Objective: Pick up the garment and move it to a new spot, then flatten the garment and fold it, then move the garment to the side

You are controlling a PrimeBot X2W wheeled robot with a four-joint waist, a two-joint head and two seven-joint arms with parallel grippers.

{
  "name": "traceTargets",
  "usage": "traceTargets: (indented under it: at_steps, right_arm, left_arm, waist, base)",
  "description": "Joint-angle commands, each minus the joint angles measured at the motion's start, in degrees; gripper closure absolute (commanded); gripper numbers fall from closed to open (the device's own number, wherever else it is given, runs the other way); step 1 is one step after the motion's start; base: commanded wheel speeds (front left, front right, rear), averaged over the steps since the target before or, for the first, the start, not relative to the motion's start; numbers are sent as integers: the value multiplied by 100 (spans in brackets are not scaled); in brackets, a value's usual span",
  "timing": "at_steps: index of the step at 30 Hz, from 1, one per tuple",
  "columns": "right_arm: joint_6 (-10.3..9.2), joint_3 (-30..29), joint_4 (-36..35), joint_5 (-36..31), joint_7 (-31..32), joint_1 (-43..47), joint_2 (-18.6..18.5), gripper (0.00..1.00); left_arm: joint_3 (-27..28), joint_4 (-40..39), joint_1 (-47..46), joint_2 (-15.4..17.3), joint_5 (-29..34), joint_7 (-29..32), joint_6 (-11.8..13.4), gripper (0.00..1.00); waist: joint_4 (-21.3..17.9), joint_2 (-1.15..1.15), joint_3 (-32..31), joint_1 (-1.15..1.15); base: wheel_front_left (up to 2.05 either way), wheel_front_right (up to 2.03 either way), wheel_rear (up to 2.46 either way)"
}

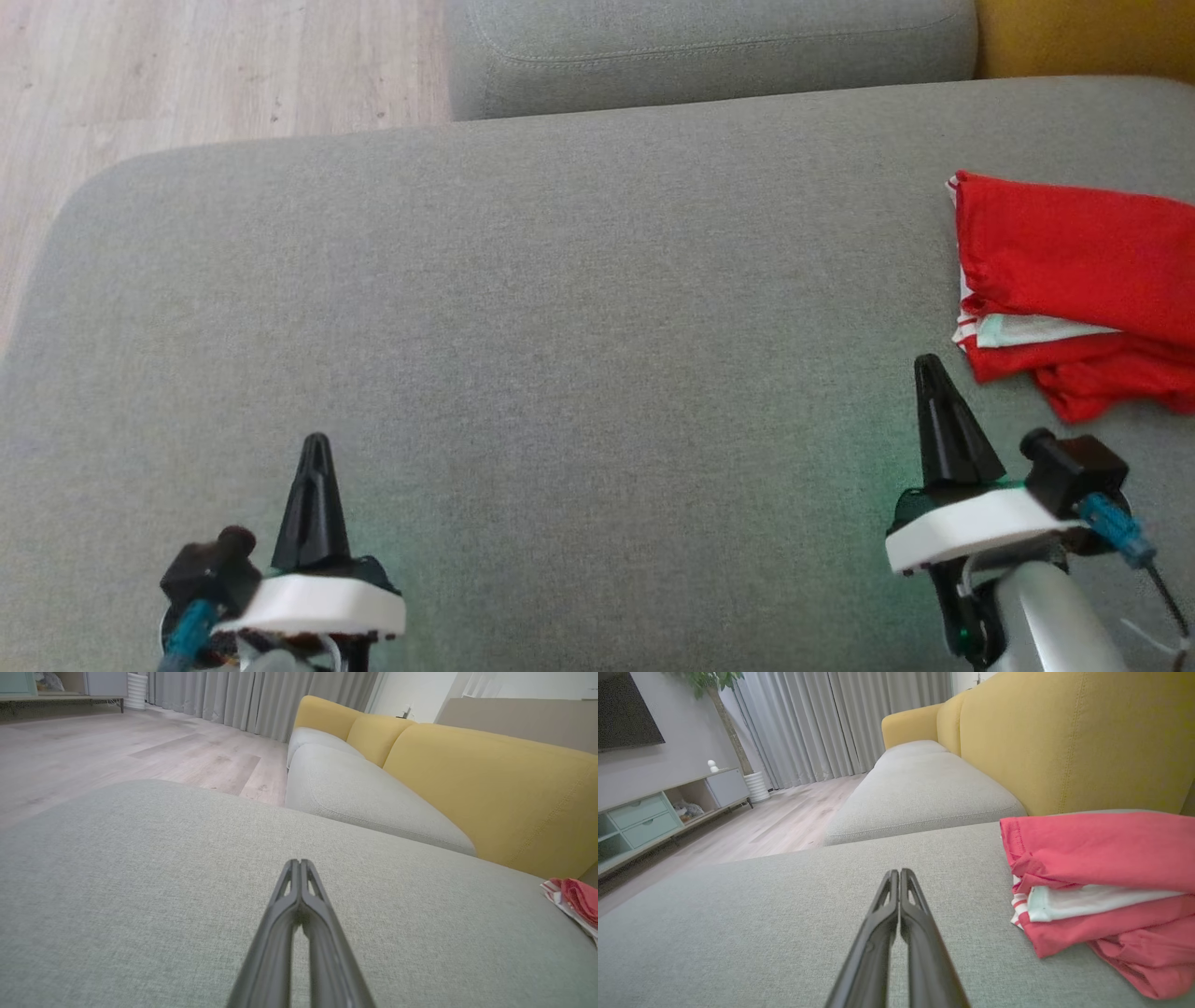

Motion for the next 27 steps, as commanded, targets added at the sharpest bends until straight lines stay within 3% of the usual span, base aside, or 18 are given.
traceTargets:
  at_steps: [1, 27]
  right_arm:
    - [0, -24, -210, 211, 33, -248, -26, 100]
    - [-1, -164, -294, 2041, 411, -194, -81, 100]
  left_arm:
    - [74, -204, -218, 3, -162, 31, -29, 100]
    - [319, -293, -235, 11, -1698, 465, -132, 100]
  waist:
    - [3, 0, -5, 0]
    - [47, 0, -75, 0]
  base:
    - [0, 0, 0]
    - [0, 0, 0]
